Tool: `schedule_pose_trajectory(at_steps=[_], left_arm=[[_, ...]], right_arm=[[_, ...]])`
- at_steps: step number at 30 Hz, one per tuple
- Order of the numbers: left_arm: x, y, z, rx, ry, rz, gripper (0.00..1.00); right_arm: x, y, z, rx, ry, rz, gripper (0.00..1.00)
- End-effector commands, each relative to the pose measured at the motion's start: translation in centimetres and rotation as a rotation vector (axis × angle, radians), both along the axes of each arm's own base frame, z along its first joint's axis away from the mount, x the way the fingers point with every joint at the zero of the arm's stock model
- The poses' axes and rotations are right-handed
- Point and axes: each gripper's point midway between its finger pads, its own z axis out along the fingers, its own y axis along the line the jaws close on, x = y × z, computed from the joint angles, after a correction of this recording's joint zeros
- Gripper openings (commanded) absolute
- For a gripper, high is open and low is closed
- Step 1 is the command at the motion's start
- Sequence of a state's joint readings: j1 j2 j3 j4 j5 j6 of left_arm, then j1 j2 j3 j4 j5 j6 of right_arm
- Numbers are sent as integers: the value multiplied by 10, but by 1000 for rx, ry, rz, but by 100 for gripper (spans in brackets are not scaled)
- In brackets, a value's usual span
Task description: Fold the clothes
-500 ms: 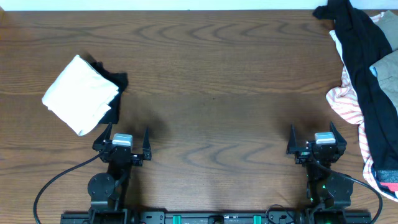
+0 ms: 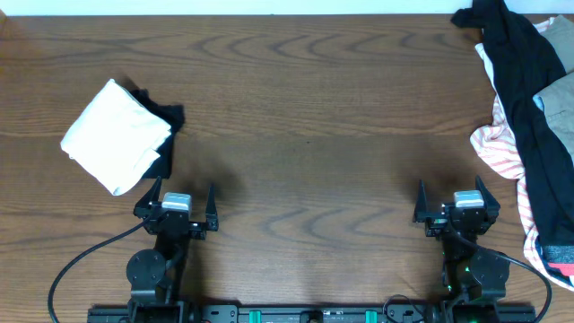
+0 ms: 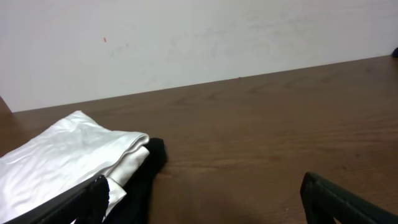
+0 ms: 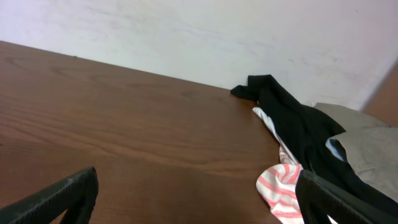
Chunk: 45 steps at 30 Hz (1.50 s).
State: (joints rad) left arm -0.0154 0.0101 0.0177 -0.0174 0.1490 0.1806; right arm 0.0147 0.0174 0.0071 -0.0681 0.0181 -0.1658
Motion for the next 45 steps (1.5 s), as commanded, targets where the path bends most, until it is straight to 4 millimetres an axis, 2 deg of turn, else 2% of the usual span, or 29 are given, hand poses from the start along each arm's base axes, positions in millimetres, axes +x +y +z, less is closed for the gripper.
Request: schedule_pose_trajectory(at_steps=[1,31,39,45], left_arm=[[-1,-2,-15,6,45,-11,98],[-1,-2,-15,6,45,-11,98],[-1,-1,-14,7,44,-3,98],[-1,0,-14,-21,47,5,98]], right_arm=[[0,-2,-1,-8,3,-8,99],[0,-2,-1,-8,4,-8,99],[0,-2,4,-7,-18,-8,99],[0,-4,6,132,-24,-29,99]])
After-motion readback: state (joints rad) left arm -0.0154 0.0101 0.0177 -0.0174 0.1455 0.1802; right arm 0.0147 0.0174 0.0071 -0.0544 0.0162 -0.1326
